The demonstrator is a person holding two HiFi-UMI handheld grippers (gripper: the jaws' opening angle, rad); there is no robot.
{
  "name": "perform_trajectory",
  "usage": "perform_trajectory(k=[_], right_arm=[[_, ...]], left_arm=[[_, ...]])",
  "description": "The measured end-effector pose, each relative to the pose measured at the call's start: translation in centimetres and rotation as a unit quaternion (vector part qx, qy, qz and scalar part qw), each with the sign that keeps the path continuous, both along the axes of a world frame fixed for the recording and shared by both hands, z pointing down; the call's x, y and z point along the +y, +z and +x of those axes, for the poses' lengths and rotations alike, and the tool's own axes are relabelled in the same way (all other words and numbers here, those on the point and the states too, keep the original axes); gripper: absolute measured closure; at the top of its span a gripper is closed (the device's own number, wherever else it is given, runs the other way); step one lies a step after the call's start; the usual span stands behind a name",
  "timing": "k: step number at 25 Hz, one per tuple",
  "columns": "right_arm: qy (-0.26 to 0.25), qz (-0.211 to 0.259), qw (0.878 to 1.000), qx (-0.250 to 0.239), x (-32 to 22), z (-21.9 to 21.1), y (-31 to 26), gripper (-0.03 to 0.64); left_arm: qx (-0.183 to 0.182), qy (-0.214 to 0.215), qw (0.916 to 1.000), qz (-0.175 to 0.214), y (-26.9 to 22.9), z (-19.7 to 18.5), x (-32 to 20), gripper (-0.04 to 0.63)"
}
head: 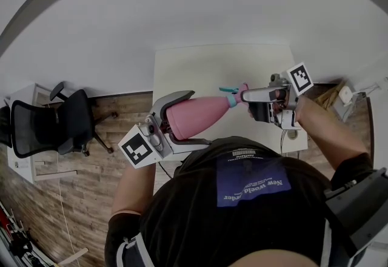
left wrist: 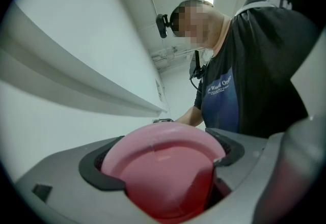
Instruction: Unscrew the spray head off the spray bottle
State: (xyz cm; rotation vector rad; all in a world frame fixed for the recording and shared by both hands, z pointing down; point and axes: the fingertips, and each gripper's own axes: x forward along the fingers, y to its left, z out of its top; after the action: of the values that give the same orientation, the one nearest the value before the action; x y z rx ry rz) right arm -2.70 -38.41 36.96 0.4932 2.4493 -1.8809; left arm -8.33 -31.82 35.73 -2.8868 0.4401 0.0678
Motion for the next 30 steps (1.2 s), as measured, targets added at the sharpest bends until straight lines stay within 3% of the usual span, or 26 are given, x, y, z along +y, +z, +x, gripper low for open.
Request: perform_trajectory(k=[5, 8, 12, 16, 19, 22, 27, 30], right_arm=[[-0.036, 0.018, 0.999, 0.023, 1.5, -1.0, 0.7, 0.359], [-0.038, 0.059, 0.997, 0.035, 1.6, -1.3, 1.0, 0.464], [-0.04, 0.109, 0.992, 0.042, 1.8, -0.7, 1.3, 0.482], [-0.034, 0.219, 0.974, 0.044, 2.5, 0.1, 0.9, 0.483], [-0.036, 0.32, 0.946, 0.044, 2.9, 0.0, 0.7, 0.483], [-0.047, 0.408, 0.911, 0.048, 3.3, -0.1, 1.0, 0.483], [-0.064, 0.542, 0.837, 0.048, 3.6, 0.0, 1.3, 0.483], [-0.07, 0.596, 0.798, 0.05, 3.8, 0.1, 1.3, 0.483]], left_arm=[[-0.038, 0.015, 0.9987, 0.029, 0.6, 1.1, 0.8, 0.094], [-0.04, 0.014, 0.9989, 0.019, 0.9, 1.0, 0.6, 0.094], [0.008, 0.012, 0.9994, -0.032, 0.8, 1.2, 0.5, 0.094], [0.079, 0.026, 0.9926, -0.088, 0.3, 1.7, 0.5, 0.094], [0.144, 0.044, 0.9774, -0.149, 0.7, 1.2, 0.2, 0.094], [0.199, 0.062, 0.9519, -0.225, 1.6, 0.8, -0.3, 0.094], [0.246, 0.088, 0.9147, -0.308, 2.5, 0.5, -1.4, 0.094], [0.277, 0.097, 0.8929, -0.342, 2.7, -0.2, -1.8, 0.094]])
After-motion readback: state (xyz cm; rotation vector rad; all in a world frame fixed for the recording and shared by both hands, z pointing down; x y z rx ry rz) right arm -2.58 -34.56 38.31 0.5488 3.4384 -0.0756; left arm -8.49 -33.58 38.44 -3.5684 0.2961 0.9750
